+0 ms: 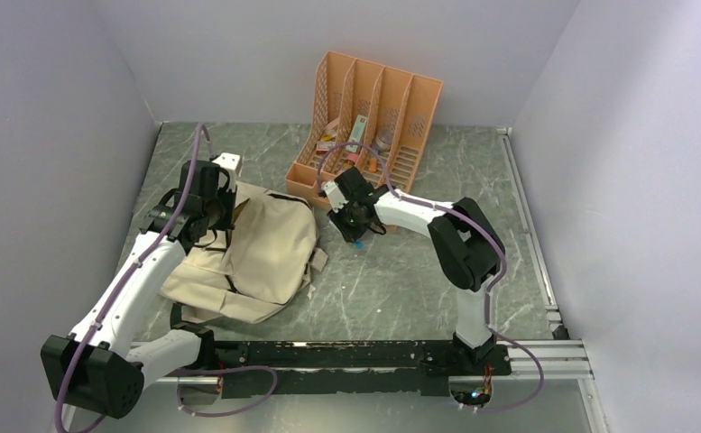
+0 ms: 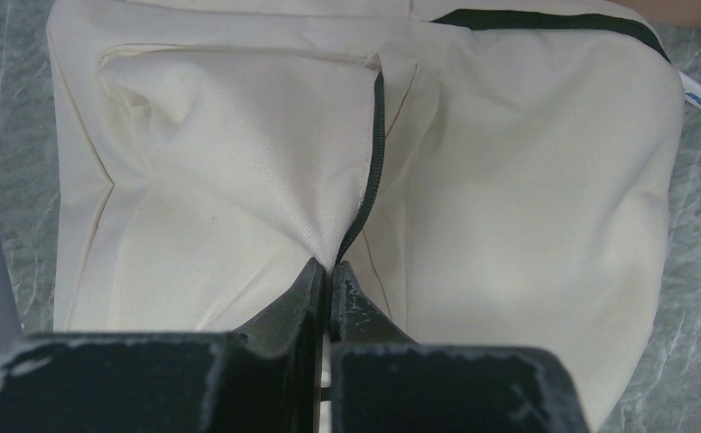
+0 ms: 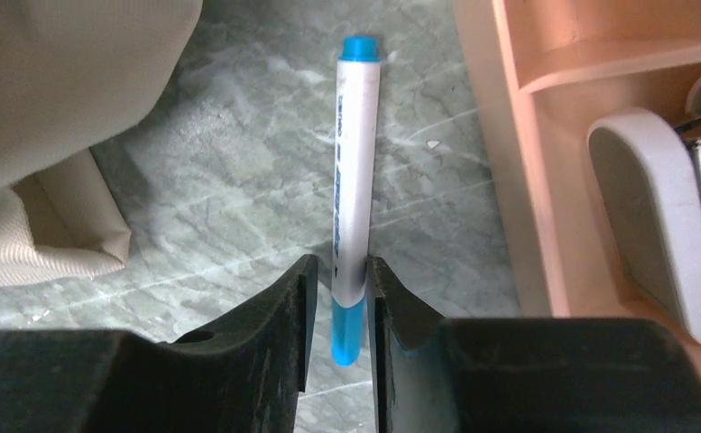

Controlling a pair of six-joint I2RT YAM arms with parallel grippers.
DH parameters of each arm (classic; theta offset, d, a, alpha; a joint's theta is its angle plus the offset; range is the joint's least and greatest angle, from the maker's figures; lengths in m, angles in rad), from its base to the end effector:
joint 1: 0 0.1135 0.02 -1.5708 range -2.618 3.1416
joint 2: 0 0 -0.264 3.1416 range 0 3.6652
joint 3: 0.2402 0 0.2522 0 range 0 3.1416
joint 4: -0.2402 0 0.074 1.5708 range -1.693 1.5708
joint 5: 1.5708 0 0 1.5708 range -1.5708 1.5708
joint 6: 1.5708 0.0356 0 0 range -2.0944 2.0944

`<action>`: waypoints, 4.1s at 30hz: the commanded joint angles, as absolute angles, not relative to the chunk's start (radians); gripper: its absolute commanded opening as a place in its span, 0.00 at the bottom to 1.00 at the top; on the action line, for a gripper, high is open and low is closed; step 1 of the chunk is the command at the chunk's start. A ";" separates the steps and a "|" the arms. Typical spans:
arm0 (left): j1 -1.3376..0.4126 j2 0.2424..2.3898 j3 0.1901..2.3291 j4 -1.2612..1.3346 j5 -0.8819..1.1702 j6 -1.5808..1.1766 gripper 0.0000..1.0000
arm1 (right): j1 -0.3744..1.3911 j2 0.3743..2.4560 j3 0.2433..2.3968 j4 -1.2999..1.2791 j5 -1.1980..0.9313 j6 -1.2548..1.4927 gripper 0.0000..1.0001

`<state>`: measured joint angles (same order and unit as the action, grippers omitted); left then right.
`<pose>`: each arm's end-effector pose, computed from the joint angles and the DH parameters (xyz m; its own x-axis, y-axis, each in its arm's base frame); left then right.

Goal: Pack the student bag
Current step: Pick up the stationery from the center of the board, then place the stationery in the student bag.

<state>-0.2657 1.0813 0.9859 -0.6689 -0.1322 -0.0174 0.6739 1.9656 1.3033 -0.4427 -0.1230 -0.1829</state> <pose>0.2177 -0.0544 0.3073 -0.6706 0.1646 -0.7233 0.1568 0.9845 0.0786 0.3104 0.2535 0.1562 -0.5660 -0.6830 -0.4616 -0.7783 0.6273 0.0261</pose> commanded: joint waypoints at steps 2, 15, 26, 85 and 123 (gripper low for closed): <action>-0.278 1.071 1.020 -0.626 -0.106 -0.012 0.05 | 0.673 2.055 1.320 -0.439 -0.109 -0.155 0.31; -0.277 1.063 1.010 -0.616 -0.100 -0.012 0.05 | 0.673 1.796 1.160 -0.316 -0.011 -0.070 0.00; -0.278 1.045 1.002 -0.596 -0.102 -0.018 0.05 | 0.680 1.492 1.057 -0.026 -0.288 0.391 0.00; -0.278 0.949 0.968 -0.640 -0.110 -0.021 0.05 | 0.952 2.235 1.706 0.305 -0.338 0.770 0.44; -0.278 0.984 0.955 -0.614 -0.101 -0.023 0.05 | 0.910 2.096 1.547 0.069 -0.385 0.389 0.42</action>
